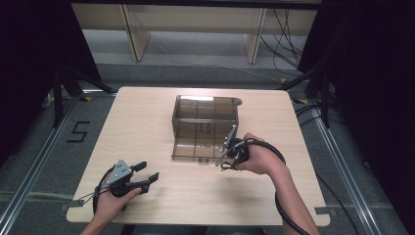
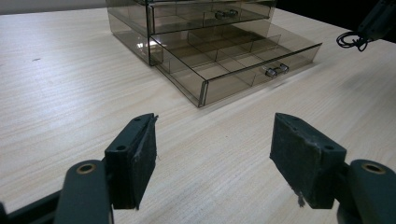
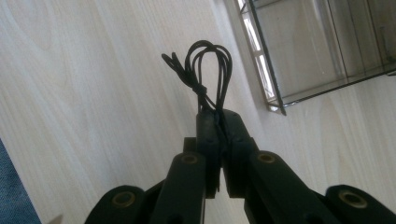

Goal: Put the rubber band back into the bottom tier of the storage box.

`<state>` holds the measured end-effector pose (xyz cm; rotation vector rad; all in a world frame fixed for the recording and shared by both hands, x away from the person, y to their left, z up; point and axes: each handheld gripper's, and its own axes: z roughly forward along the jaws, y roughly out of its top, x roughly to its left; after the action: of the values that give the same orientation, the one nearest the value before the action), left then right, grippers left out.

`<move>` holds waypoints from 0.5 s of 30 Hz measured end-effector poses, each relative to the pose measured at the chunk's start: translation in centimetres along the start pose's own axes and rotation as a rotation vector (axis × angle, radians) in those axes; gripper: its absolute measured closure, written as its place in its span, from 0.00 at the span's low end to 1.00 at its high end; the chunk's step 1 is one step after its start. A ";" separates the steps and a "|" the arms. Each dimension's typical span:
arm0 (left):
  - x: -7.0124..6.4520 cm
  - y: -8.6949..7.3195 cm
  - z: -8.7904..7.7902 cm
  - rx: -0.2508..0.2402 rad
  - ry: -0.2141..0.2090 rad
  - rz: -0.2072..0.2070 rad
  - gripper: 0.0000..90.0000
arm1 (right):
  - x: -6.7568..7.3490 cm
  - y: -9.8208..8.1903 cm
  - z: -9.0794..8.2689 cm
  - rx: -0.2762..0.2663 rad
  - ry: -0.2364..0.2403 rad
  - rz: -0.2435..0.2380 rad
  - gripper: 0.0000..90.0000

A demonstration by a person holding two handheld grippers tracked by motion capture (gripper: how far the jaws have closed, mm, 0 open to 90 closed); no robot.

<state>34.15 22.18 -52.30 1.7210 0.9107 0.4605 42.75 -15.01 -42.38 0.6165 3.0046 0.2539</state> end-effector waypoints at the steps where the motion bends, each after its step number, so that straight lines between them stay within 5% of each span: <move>1: 0.0 0.0 0.0 0.000 0.000 0.000 0.35 | 0.0 0.0 0.0 0.000 0.000 0.000 0.98; 15: 0.1 0.0 0.0 -0.001 -0.004 0.009 0.35 | -1.4 1.4 -0.2 -0.005 -0.014 -0.047 0.98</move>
<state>34.20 22.25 -52.27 1.7250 0.8999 0.4634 44.52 -14.34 -41.91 0.5447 2.9993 0.2536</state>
